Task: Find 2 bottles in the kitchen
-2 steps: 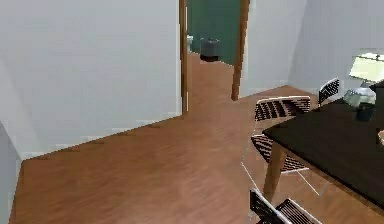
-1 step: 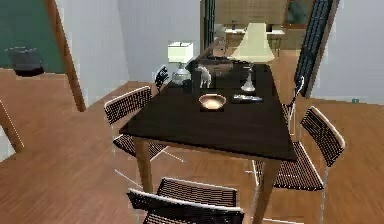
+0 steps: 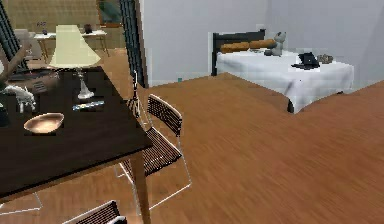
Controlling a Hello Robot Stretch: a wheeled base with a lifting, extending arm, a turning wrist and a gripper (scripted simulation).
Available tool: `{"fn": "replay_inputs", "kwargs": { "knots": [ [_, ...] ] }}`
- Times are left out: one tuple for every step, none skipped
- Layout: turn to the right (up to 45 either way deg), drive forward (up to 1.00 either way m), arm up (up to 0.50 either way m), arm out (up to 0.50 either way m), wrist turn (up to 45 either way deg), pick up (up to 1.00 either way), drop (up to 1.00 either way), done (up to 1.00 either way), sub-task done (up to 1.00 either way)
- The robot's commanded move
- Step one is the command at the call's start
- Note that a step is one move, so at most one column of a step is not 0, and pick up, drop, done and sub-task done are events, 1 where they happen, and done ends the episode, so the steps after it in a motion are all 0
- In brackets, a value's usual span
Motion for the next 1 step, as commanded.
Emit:
{"fn": "replay_inputs", "kwargs": {
  "knots": [
    [21.0,0.00,0.00,0.00,0.0,0.00,0.00,0.00,0.00]
  ]
}}
